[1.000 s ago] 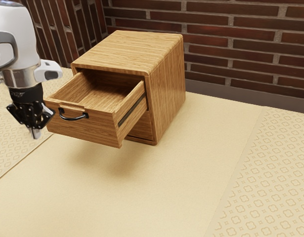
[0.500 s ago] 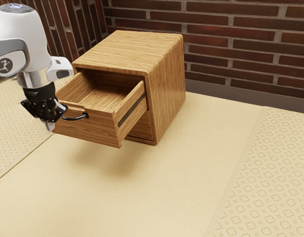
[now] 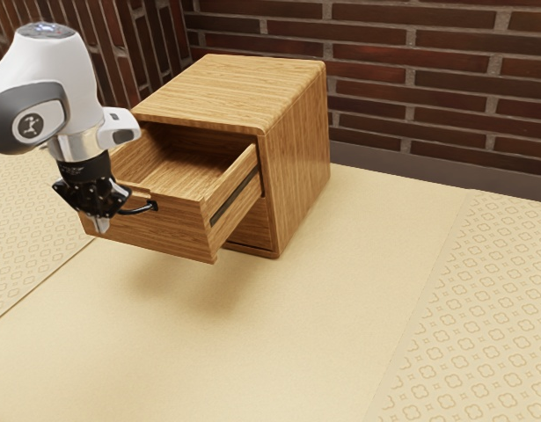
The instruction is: Push the drawer handle with one arm to close the drawer
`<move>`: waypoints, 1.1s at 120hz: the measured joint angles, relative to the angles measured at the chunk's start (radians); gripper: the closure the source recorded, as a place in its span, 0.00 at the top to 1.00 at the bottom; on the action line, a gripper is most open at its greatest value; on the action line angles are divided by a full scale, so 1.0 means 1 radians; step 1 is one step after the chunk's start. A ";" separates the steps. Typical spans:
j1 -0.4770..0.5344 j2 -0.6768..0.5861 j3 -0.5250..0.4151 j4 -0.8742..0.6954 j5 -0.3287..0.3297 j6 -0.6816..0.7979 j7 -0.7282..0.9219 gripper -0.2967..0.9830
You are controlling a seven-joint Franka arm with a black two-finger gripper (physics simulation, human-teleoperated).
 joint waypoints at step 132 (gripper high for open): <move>-0.020 0.162 0.050 0.044 0.099 0.309 -0.004 0.15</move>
